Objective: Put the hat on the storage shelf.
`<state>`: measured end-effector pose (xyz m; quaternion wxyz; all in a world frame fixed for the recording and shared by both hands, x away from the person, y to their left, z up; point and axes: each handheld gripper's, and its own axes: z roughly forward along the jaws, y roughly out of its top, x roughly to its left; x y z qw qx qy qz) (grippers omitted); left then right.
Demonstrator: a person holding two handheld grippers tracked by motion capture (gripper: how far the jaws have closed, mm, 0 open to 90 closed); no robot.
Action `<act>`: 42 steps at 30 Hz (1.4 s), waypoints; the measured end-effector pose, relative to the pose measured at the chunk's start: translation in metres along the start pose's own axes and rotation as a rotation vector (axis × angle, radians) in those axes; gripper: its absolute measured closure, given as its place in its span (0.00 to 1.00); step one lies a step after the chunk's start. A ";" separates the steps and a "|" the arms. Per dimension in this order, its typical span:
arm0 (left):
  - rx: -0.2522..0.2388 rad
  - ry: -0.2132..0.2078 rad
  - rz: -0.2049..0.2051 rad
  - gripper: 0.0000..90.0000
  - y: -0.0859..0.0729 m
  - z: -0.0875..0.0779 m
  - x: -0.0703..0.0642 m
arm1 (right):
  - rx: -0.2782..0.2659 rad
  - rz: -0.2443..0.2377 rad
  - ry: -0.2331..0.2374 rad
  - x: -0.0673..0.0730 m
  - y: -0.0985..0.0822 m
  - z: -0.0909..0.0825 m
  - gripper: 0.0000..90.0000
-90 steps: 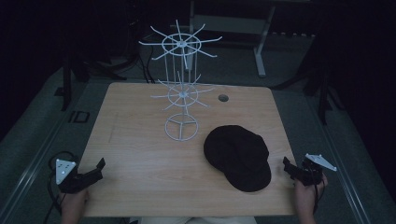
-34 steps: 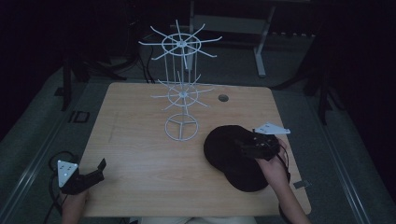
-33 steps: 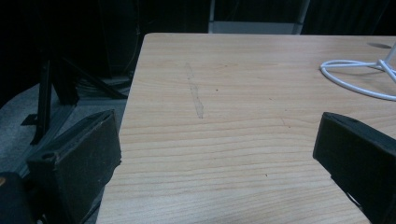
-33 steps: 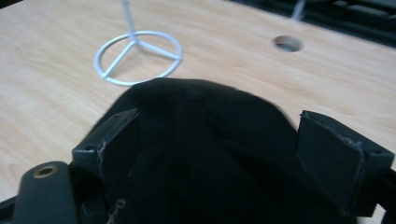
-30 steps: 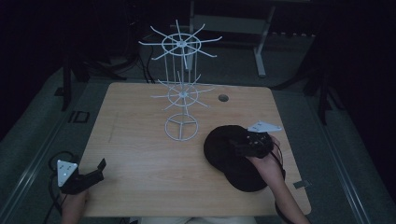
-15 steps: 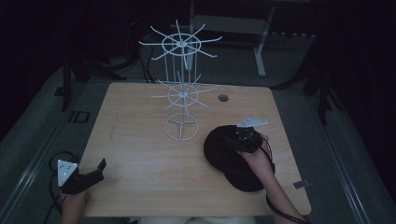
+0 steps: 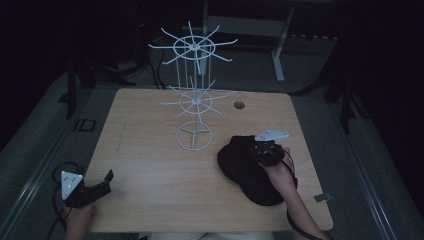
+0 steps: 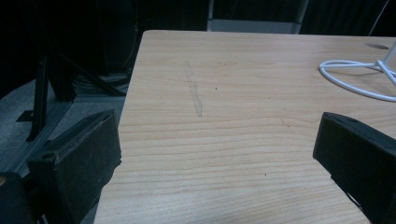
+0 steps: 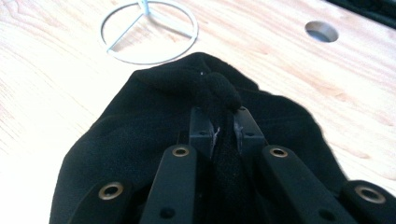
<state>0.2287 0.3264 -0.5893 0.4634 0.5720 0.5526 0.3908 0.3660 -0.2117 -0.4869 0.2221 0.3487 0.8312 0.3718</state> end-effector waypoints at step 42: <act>0.008 -0.002 -0.002 0.02 0.000 0.001 0.000 | -0.576 0.022 -0.016 -0.005 0.081 -0.181 0.91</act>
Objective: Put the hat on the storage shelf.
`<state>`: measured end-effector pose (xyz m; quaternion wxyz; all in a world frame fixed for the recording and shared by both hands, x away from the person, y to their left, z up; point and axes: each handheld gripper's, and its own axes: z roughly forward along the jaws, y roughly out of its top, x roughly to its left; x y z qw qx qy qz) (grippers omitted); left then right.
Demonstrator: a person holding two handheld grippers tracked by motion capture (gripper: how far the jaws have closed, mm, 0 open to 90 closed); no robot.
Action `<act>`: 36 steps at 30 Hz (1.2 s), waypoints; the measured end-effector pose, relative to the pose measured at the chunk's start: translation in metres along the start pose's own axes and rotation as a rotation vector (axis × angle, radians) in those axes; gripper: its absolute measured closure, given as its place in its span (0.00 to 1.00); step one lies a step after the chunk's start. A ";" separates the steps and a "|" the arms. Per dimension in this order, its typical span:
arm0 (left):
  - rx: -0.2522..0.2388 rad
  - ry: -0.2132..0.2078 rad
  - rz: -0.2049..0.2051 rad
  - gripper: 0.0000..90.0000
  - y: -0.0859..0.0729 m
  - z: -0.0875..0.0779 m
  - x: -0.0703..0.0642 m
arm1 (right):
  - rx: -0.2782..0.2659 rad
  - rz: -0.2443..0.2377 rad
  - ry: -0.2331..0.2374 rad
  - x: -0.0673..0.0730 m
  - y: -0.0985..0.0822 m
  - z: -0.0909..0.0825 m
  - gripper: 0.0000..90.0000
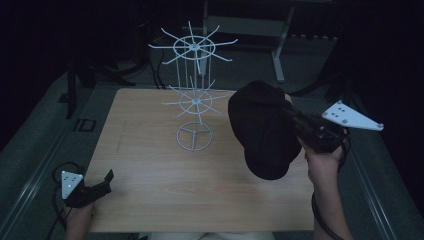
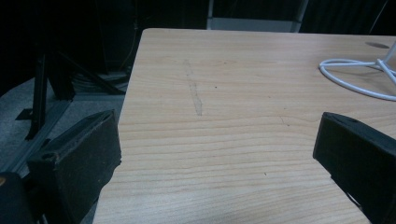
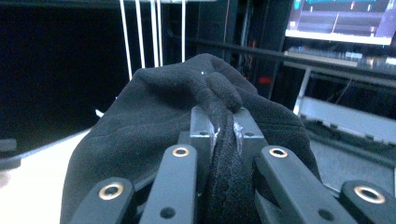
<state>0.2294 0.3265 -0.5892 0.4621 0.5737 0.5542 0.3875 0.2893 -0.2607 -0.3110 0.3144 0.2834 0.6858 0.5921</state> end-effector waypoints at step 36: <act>0.006 -0.011 -0.005 0.02 0.000 0.000 0.001 | -0.058 -0.095 0.097 0.045 0.074 0.058 0.90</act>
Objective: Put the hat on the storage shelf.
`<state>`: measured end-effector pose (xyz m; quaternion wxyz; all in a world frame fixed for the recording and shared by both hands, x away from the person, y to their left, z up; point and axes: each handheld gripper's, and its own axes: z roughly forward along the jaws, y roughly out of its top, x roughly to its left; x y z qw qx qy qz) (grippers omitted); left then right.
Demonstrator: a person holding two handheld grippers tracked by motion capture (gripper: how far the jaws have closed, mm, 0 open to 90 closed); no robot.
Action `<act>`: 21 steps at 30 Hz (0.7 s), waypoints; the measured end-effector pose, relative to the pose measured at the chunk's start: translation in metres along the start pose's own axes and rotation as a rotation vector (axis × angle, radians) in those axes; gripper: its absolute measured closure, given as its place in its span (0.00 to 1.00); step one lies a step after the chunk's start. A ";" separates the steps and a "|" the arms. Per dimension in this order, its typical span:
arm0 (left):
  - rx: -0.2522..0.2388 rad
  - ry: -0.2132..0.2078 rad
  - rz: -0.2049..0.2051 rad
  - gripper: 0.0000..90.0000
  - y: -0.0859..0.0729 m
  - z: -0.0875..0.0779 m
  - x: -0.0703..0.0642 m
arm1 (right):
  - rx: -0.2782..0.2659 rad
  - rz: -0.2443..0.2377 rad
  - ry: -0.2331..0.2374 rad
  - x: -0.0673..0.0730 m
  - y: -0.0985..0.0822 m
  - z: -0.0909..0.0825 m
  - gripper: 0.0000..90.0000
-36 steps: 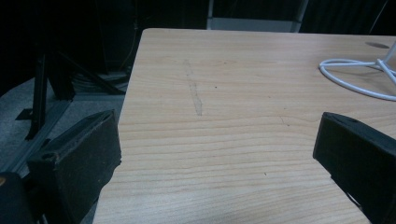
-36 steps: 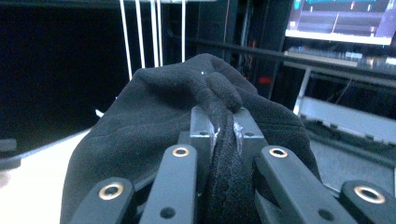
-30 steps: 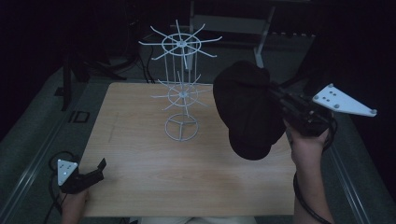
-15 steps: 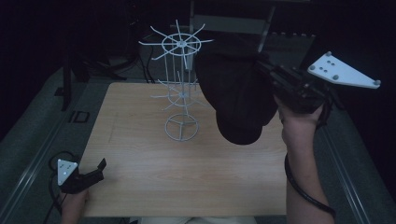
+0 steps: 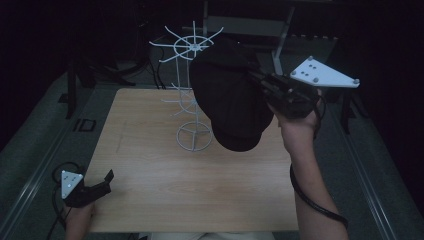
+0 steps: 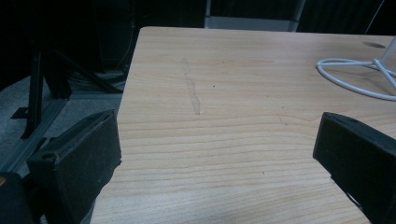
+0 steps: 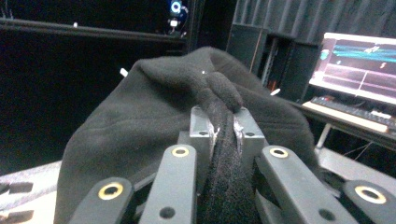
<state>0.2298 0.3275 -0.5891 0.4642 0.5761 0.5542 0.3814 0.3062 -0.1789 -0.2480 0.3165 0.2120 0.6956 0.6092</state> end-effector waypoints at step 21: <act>0.001 -0.001 -0.003 0.02 0.000 0.000 0.000 | 0.081 0.081 0.062 0.001 -0.054 0.009 0.64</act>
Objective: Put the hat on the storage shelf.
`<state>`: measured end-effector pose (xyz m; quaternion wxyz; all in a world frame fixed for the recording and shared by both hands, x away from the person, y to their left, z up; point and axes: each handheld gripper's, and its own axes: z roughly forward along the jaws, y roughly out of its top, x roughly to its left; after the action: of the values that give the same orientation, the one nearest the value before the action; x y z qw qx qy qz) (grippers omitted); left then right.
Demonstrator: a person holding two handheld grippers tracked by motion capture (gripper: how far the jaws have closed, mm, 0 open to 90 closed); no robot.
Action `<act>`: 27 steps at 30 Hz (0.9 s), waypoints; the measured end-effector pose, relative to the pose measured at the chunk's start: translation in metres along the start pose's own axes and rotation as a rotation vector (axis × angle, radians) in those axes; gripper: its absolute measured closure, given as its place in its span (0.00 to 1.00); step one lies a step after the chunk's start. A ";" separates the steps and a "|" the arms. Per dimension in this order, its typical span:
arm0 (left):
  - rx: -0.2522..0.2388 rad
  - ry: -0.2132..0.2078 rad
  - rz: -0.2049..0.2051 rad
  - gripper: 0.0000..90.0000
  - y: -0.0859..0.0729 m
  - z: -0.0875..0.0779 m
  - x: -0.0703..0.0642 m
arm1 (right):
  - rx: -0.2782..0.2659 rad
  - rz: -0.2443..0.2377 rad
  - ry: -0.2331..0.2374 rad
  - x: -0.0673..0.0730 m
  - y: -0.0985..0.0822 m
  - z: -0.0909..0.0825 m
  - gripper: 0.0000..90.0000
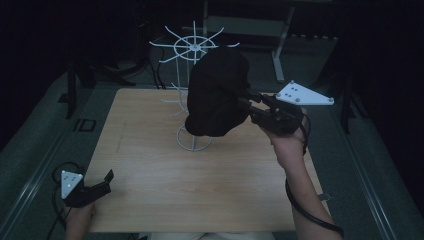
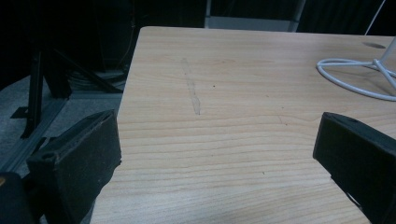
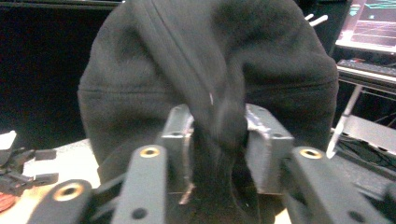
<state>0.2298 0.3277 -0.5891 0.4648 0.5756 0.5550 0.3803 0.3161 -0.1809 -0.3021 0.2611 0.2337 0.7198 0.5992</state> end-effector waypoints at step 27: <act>-0.002 0.003 -0.001 0.02 0.000 0.000 0.000 | 0.122 0.112 -0.050 -0.035 -0.107 -0.028 0.16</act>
<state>0.2297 0.3277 -0.5891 0.4647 0.5745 0.5555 0.3814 0.3219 -0.2429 -0.4005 0.2301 0.3040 0.7342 0.5618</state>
